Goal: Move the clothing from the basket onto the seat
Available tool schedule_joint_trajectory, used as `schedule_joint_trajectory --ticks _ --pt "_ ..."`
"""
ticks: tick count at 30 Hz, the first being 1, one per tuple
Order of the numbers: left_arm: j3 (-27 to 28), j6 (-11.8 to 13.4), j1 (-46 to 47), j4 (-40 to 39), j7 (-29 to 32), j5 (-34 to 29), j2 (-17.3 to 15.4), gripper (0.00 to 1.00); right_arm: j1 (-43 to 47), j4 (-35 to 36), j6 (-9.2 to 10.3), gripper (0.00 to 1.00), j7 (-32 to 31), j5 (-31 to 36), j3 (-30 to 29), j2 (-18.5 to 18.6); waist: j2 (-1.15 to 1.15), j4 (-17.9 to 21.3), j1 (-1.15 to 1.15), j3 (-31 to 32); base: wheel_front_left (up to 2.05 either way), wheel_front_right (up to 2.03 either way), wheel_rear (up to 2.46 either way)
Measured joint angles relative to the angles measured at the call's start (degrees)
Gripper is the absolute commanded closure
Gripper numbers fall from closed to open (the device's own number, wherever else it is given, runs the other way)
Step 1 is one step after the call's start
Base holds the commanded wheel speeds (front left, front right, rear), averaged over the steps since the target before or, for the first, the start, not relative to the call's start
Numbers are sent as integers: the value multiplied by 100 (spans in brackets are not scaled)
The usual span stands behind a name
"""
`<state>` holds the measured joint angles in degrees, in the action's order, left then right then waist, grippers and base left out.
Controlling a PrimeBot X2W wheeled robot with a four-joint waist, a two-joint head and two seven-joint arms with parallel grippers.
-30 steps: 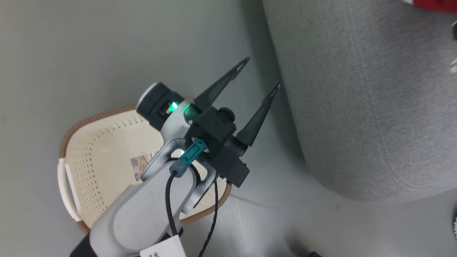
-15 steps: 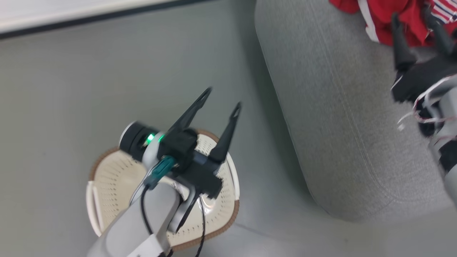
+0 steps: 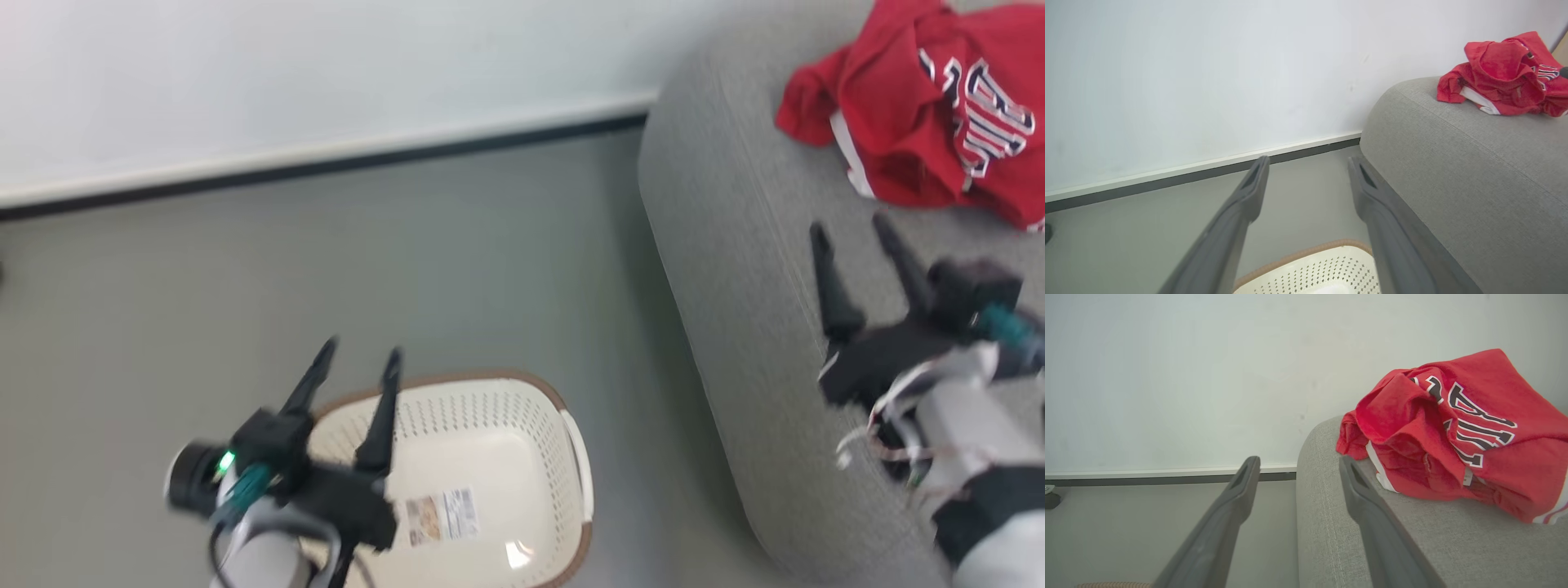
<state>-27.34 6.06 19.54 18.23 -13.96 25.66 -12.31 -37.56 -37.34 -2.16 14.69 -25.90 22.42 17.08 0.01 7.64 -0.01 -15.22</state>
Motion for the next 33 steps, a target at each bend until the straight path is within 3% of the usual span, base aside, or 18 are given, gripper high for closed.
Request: schedule_joint_trajectory --ticks 6,17,23,33 --pt "411 51 -761 -5 -29 190 -197 0 948 717 311 0 0 91 -24 -226 0 -207 -1 513 0 0 0" --pt "862 100 -2114 -352 -33 258 -336 0 2644 1978 762 0 0 269 -172 -214 0 -429 -1 1469 0 0 0" --pt "1080 101 -2553 -813 -34 194 -337 0 3479 2749 853 0 0 376 -403 -146 0 -526 0 1861 0 0 0" --pt "1404 107 -2800 -1266 -34 47 -230 0 3931 3208 912 0 0 422 -715 -169 -1 -609 1 1931 0 0 0"
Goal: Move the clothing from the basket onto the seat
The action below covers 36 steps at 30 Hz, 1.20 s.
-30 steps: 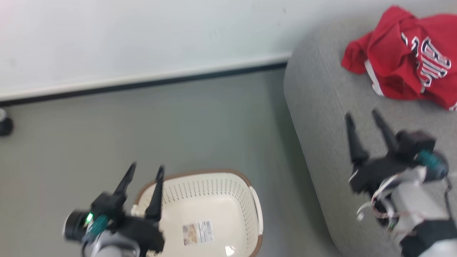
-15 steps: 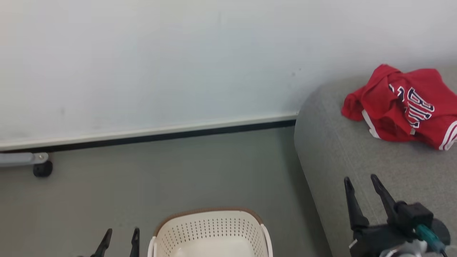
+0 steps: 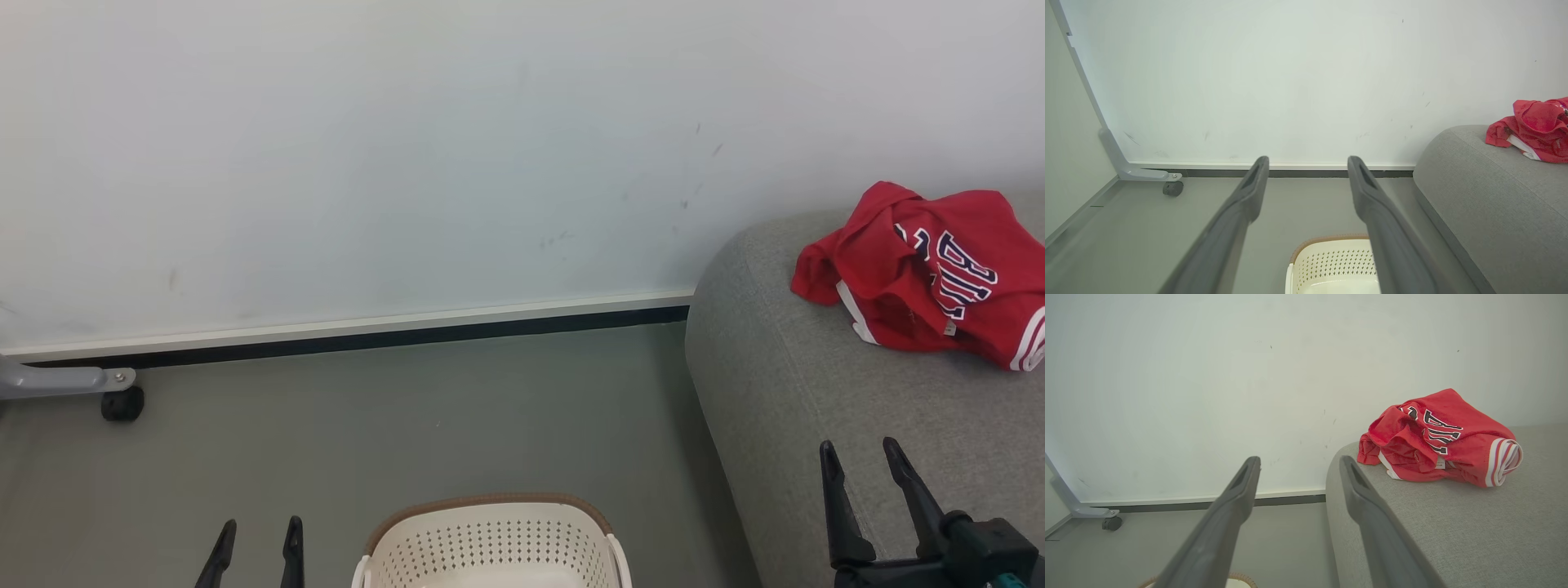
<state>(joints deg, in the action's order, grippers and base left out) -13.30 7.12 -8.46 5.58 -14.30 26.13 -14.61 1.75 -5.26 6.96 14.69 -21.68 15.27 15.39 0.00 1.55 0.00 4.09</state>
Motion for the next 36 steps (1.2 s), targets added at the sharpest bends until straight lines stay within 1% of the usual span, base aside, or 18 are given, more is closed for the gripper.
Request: schedule_joint_trajectory --ticks 2,10,11,16,22,28,36 --pt "33 0 -13 -60 0 -100 31 0 21 42 9 0 0 10 -40 -8 0 -11 0 -8 0 0 0" --pt "144 0 -30 -225 0 -152 96 0 54 190 10 0 0 57 -147 -56 0 -59 0 -44 0 0 0" --pt "164 0 -34 -248 0 -153 112 100 62 211 10 100 0 67 -154 -68 0 -65 0 -48 0 0 0" --pt "101 -7 -122 25 10 -147 236 100 238 -80 9 100 -9 51 -80 -229 0 -67 0 -50 0 0 0" --pt "167 -60 -136 83 112 -3 263 100 252 -124 -43 100 -79 -123 -172 -278 0 -70 1 -67 0 0 0" --pt "281 -141 -101 138 238 460 342 100 232 -199 -103 100 -235 -572 -308 -345 0 -76 1 -94 0 0 0" --pt "425 -264 21 215 419 1021 409 100 162 -282 -244 100 -414 -1192 -497 -430 0 -84 1 -124 0 0 0"
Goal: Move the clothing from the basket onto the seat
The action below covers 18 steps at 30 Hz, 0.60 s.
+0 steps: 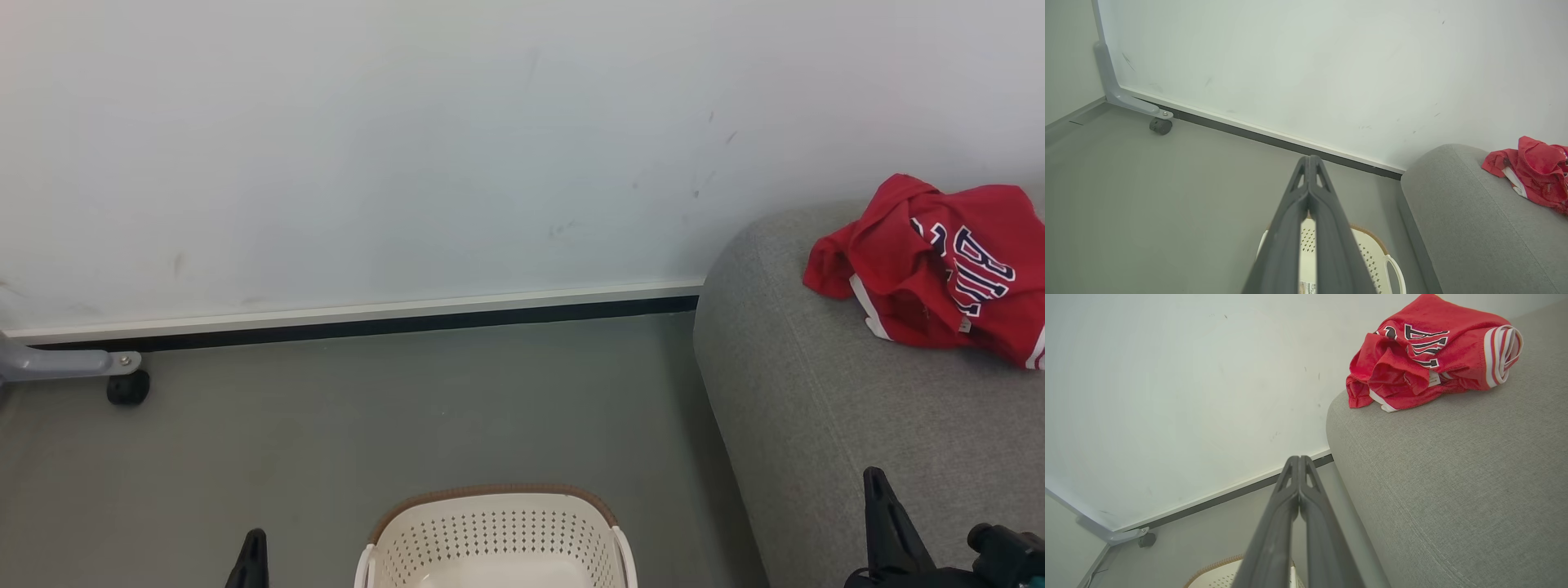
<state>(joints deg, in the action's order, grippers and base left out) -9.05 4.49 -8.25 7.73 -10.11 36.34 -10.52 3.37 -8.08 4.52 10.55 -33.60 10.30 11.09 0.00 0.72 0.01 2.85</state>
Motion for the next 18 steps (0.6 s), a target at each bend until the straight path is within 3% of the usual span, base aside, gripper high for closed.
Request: schedule_joint_trajectory --ticks 18 --pt "344 -256 256 221 416 1339 185 100 -177 -210 -253 100 -421 -1399 -435 -208 0 -17 0 -70 0 0 0"
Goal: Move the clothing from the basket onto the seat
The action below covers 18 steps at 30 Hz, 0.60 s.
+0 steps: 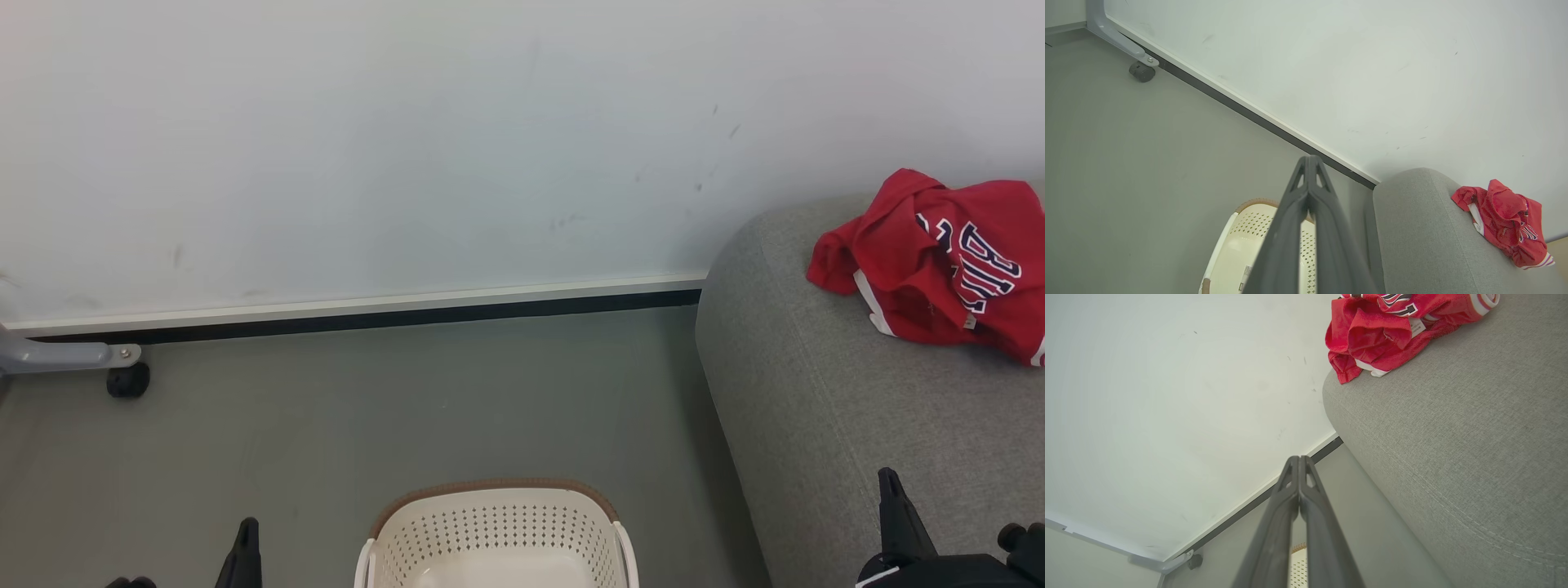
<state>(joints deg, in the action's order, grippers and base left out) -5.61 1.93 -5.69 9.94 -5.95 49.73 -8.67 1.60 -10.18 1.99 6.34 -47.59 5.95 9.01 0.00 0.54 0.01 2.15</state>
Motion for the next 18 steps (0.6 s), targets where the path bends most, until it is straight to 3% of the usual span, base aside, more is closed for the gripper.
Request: schedule_joint_trajectory --ticks 18 --pt "323 -250 306 208 387 1190 175 100 -205 -203 -252 100 -386 -1289 -405 -192 0 -16 0 -67 0 0 0"
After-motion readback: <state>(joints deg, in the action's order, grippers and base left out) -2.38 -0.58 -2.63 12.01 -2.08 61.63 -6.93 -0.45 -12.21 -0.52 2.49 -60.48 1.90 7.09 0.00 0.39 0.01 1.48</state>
